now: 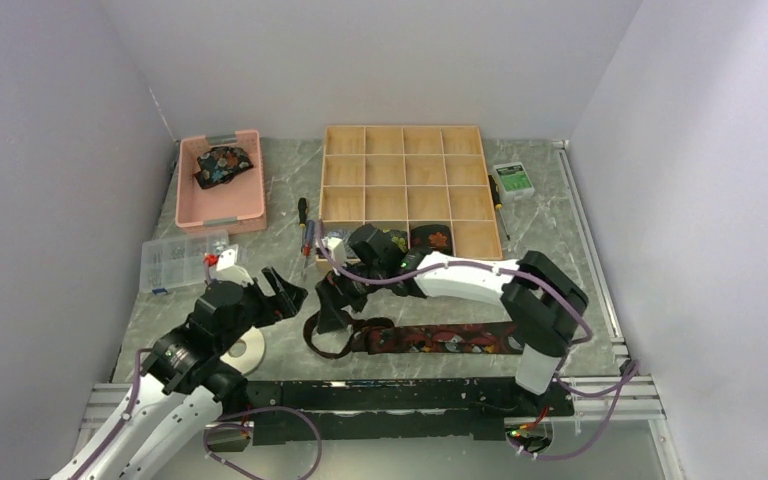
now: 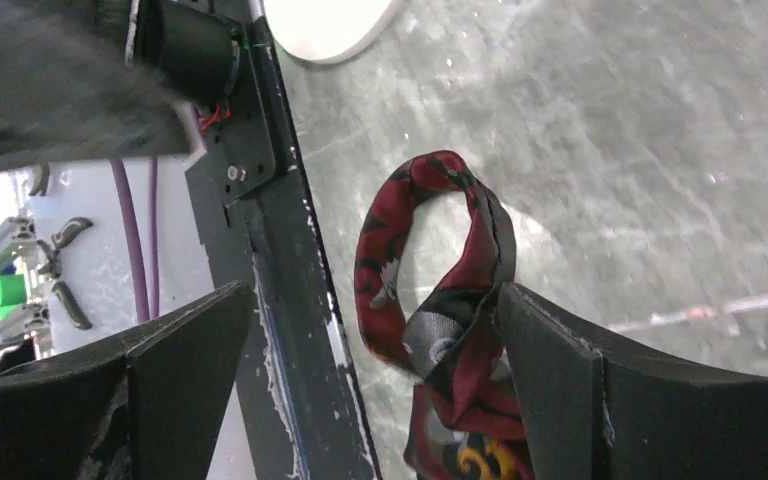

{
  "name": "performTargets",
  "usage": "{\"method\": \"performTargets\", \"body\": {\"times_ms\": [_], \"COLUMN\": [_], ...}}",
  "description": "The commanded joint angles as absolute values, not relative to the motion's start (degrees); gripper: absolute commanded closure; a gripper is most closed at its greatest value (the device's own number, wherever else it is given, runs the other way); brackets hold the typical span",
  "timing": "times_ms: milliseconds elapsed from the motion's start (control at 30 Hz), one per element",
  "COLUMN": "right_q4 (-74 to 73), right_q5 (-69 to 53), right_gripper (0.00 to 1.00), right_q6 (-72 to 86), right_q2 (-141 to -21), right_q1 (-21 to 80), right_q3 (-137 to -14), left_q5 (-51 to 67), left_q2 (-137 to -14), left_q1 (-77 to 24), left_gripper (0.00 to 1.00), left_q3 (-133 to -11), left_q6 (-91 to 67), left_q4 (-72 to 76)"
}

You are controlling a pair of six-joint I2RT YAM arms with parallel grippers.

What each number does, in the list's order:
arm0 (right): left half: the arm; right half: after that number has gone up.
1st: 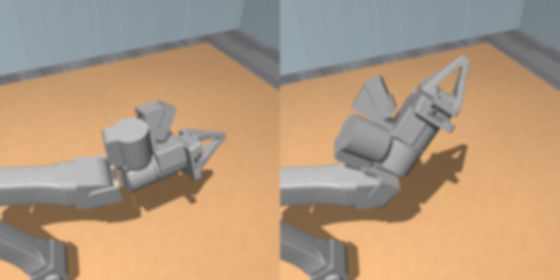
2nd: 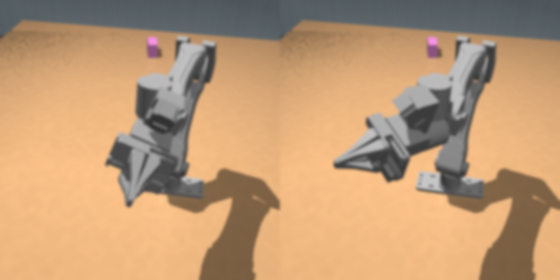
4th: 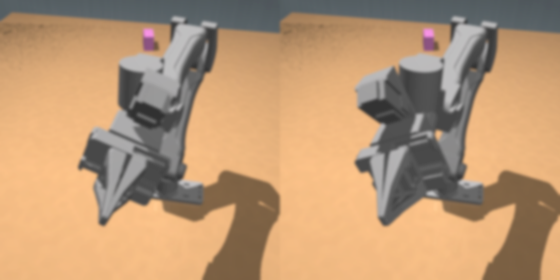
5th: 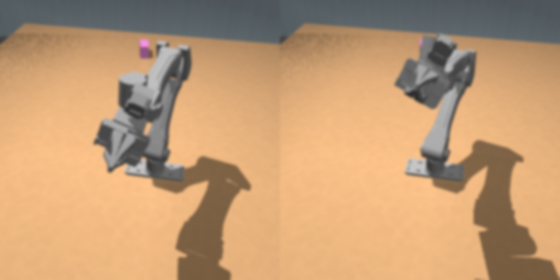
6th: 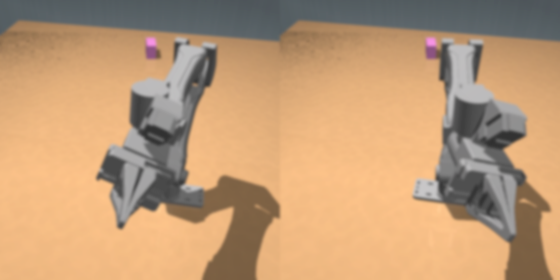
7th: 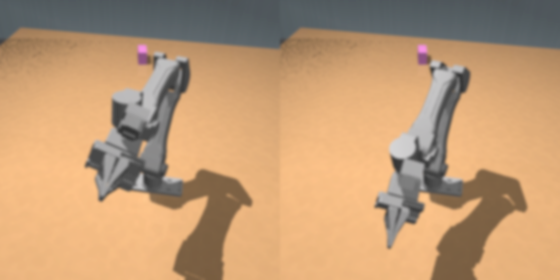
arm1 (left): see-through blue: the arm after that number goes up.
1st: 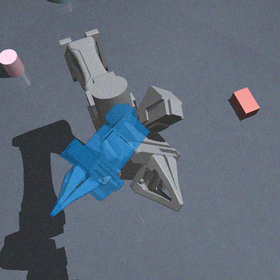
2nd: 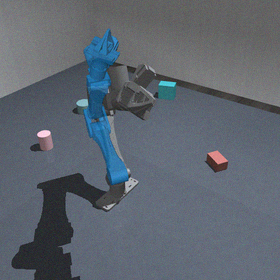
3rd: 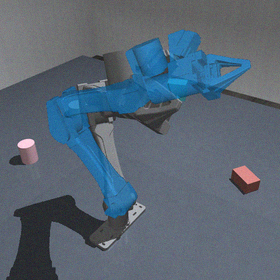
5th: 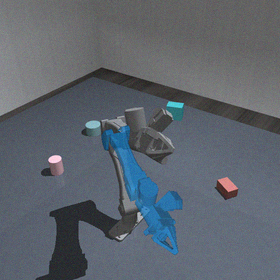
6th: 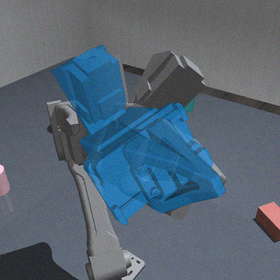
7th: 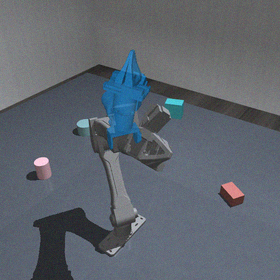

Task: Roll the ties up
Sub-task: Flatten out the tie at the center of the board.

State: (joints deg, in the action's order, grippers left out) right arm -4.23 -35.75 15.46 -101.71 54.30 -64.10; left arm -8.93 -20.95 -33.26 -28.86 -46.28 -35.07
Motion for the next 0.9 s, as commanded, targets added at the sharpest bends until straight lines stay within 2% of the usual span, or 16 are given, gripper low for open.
{"method": "performTargets", "body": {"times_ms": [0, 233, 467, 633, 767, 867], "right_q4": [-0.5, -3.9, -12.0, -14.0, -18.0, -20.0], "right_q5": [-28.6, -14.4, -13.7, -11.7, -1.3, 6.2], "right_gripper": [0.0, 0.0, 0.02, 0.11, 0.13, 0.15], "right_q6": [17.5, 24.2, 23.6, 26.2, 27.2, 34.5], "right_q2": [-92.2, -70.4, -57.3, -55.0, -60.7, -63.6], "right_q1": [51.8, 44.4, 43.6, 46.0, 54.9, 56.1], "right_q3": [-59.0, -47.4, -38.9, -32.8, -33.8, -33.6], "left_q5": [-8.7, -9.5, -13.3, -13.0, -14.9, -16.9], "left_q2": [-26.5, -41.9, -52.8, -63.7, -68.0, -68.4], "left_q1": [-33.5, -36.2, -41.8, -44.1, -44.2, -44.2], "left_gripper": [0.07, 0.08, 0.11, 0.17, 0.26, 0.4], "left_q3": [-28.1, -32.7, -34.2, -36.2, -35.8, -34.0], "left_q6": [-43.9, -39.9, -33.3, -33.6, -36.9, -39.9], "left_q4": [-32.7, -30.8, -26.3, -24.1, -24.2, -25.7]}}
